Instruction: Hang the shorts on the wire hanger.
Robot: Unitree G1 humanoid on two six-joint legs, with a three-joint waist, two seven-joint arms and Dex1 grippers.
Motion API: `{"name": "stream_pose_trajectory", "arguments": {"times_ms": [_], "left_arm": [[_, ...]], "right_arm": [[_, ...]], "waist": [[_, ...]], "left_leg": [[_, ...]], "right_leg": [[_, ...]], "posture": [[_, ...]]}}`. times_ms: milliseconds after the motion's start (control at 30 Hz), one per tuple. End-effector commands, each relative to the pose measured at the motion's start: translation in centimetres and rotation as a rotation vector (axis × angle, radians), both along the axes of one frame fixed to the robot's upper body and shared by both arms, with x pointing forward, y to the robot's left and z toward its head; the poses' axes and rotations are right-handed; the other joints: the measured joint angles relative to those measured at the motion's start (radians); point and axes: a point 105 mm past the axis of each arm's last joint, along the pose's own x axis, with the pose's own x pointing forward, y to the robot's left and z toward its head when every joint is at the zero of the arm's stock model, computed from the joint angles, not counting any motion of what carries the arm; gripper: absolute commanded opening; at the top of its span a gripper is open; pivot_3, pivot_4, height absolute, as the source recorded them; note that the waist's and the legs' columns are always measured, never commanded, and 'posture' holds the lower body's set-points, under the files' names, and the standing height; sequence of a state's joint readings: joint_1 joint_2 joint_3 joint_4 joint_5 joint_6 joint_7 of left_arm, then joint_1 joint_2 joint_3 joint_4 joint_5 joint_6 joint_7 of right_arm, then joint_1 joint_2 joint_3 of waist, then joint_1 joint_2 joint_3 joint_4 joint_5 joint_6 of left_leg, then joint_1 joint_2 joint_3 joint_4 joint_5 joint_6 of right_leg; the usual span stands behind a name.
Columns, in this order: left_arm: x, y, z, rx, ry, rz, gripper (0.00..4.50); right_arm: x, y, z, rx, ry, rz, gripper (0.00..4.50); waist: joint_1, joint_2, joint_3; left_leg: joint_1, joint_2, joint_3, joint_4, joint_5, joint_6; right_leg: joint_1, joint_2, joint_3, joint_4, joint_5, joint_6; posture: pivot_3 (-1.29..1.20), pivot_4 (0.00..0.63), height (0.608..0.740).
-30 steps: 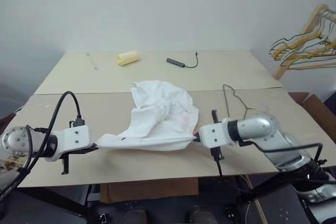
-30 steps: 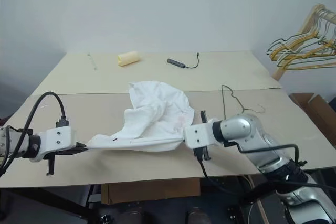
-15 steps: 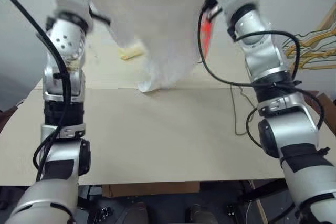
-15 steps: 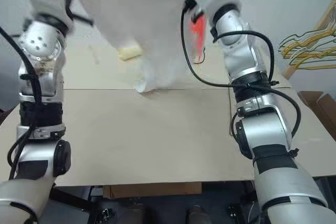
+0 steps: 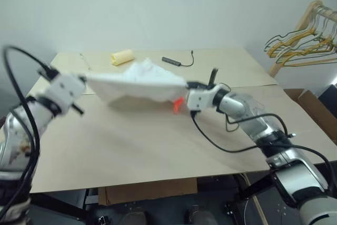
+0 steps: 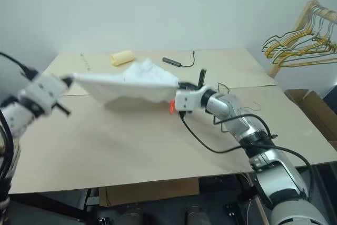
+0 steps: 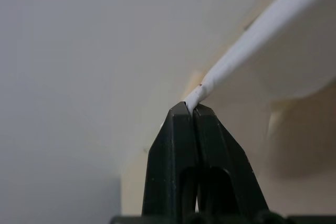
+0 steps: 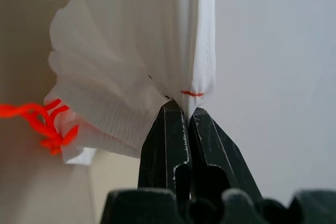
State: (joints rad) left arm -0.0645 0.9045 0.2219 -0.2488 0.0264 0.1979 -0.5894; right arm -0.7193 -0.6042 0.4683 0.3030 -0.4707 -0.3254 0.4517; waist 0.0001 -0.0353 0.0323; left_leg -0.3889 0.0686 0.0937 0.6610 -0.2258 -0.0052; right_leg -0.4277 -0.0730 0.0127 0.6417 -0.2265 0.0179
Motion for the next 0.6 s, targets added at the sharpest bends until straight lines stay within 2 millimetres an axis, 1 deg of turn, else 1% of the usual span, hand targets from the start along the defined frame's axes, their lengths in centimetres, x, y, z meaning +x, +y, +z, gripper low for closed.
{"name": "stream_pose_trajectory", "arguments": {"times_ms": [33, 100, 133, 200, 267, 333, 367, 400, 467, 500, 600], "left_arm": [[-3.1, 1.6, -3.5, 0.117, 0.217, 0.001, 0.0], [-5.3, 1.4, -5.4, 0.128, 0.349, -0.038, 0.0], [-6.3, 1.1, -6.0, 0.111, 0.413, -0.054, 0.0], [-8.5, 0.6, -6.9, 0.138, 0.53, -0.132, 0.0], [-10.2, 0.5, -7.5, 0.157, 0.641, -0.164, 0.0], [-11.4, 0.9, -8.0, 0.178, 0.732, -0.17, 0.0], [-11.9, 1.0, -8.1, 0.187, 0.764, -0.171, 0.0], [-12.3, 1.3, -8.3, 0.2, 0.791, -0.17, 0.0], [-12.8, 1.5, -8.4, 0.22, 0.823, -0.167, 0.0], [-12.9, 1.6, -8.4, 0.227, 0.827, -0.168, 0.0], [-12.2, 1.6, -8.3, 0.233, 0.775, -0.155, 0.0]], "right_arm": [[-2.0, -1.5, -2.2, -0.141, 0.133, 0.056, 0.05], [-3.8, -1.9, -3.0, -0.191, 0.246, 0.102, 0.05], [-4.7, -2.2, -3.3, -0.212, 0.3, 0.121, 0.05], [-6.0, -2.6, -3.7, -0.257, 0.349, 0.156, 0.05], [-6.8, -2.8, -3.9, -0.287, 0.377, 0.178, 0.05], [-7.0, -2.8, -3.8, -0.282, 0.379, 0.182, 0.05], [-7.0, -2.7, -3.8, -0.28, 0.381, 0.178, 0.05], [-7.1, -2.8, -3.9, -0.287, 0.386, 0.181, 0.05], [-7.7, -3.0, -4.3, -0.308, 0.417, 0.195, 0.05], [-8.0, -3.1, -4.5, -0.319, 0.433, 0.2, 0.05], [-8.5, -3.0, -4.8, -0.327, 0.452, 0.21, 0.05]], "waist": [[-0.004, 0.0, 0.0], [-0.003, 0.0, 0.0], [-0.001, 0.0, 0.001], [0.003, 0.0, 0.001], [0.007, 0.0, 0.001], [0.01, 0.0, 0.001], [0.01, 0.0, 0.001], [0.01, 0.0, 0.001], [0.011, 0.0, 0.001], [0.011, 0.0, 0.001], [0.013, 0.0, 0.001]], "left_leg": [[0.005, 0.001, 0.0, -0.001, -0.001, -0.001], [0.005, 0.0, 0.001, -0.001, -0.001, -0.001], [0.005, 0.0, 0.001, -0.001, -0.001, -0.001], [0.004, 0.0, 0.001, -0.001, 0.0, -0.001], [0.005, 0.0, 0.001, -0.001, -0.001, -0.001], [0.006, 0.001, 0.0, -0.001, -0.001, -0.001], [0.007, 0.001, 0.0, -0.001, -0.001, -0.002], [0.007, 0.001, 0.001, -0.001, -0.005, -0.008], [0.007, 0.001, 0.001, -0.001, -0.005, -0.007], [0.007, 0.001, 0.0, -0.001, -0.004, -0.007], [0.005, 0.0, 0.0, -0.001, -0.003, -0.004]], "right_leg": [[0.004, -0.001, -0.001, 0.0, -0.002, 0.0], [0.004, -0.002, -0.001, 0.001, -0.003, -0.001], [0.004, -0.002, -0.001, 0.001, -0.003, -0.002], [0.003, -0.002, -0.001, 0.001, -0.004, -0.002], [0.004, -0.002, -0.002, 0.001, -0.005, -0.002], [0.004, -0.002, -0.002, 0.002, -0.005, -0.002], [0.004, -0.002, -0.002, 0.002, -0.005, -0.002], [0.004, -0.002, -0.002, 0.002, -0.005, -0.002], [0.003, -0.002, -0.002, 0.002, -0.005, -0.002], [0.004, -0.002, -0.002, 0.002, -0.005, -0.002], [0.003, -0.002, -0.002, 0.001, -0.006, -0.001]], "posture": [[0.1, 0.0, 0.74], [0.1, 0.0, 0.74], [0.1, 0.0, 0.74], [0.1, 0.0, 0.74], [0.1, 0.0, 0.74], [0.1, 0.0, 0.74], [0.1, 0.0, 0.74], [0.1, 0.0, 0.74], [0.1, 0.0, 0.74], [0.1, 0.0, 0.74], [0.1, 0.0, 0.74]]}}
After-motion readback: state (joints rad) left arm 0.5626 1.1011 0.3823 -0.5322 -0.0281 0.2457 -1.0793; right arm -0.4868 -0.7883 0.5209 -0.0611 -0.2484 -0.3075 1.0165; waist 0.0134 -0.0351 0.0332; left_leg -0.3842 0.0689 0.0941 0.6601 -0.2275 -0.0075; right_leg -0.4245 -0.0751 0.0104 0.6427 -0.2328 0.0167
